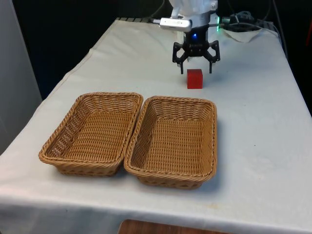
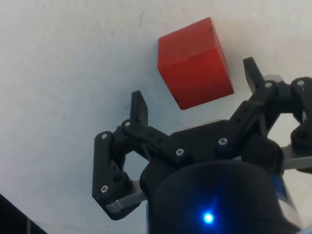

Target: Pick up the red cube and place it into the right basket.

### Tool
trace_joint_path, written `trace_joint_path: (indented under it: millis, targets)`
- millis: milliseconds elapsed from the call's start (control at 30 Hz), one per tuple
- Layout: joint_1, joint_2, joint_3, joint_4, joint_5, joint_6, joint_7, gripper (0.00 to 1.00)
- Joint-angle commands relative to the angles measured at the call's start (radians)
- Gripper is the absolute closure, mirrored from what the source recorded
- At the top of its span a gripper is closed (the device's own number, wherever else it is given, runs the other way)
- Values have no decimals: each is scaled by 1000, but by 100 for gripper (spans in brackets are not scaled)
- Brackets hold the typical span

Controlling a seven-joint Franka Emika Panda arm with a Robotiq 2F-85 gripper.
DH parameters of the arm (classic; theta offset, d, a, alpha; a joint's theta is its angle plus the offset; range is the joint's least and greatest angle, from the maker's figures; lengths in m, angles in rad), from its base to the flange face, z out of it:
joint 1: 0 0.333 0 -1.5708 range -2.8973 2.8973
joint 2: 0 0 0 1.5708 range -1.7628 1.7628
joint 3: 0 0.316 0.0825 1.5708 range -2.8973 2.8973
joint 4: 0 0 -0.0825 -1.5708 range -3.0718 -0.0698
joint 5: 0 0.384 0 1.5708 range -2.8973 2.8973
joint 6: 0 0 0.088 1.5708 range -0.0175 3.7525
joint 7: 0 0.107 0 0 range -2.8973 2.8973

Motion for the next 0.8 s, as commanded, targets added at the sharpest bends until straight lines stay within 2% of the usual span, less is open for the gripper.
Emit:
trace_joint_path:
  millis: [0,33,67,100,333,367,433,533,567,700,767]
  targets:
    - [0,0,16,0,28,10,-10,0]
    - [1,3,19,1,27,13,-6,0]
    - [1,8,11,1,3,7,5,0]
    - [2,9,25,1,25,21,1,0]
    - [4,29,45,3,20,40,20,0]
    - [3,26,37,2,3,29,24,0]
    - [3,33,49,3,19,45,24,1]
    - [3,38,53,5,18,49,27,34]
    - [3,40,54,6,18,50,28,56]
    - [3,41,49,7,3,40,33,98]
    - [3,42,57,6,17,52,30,98]
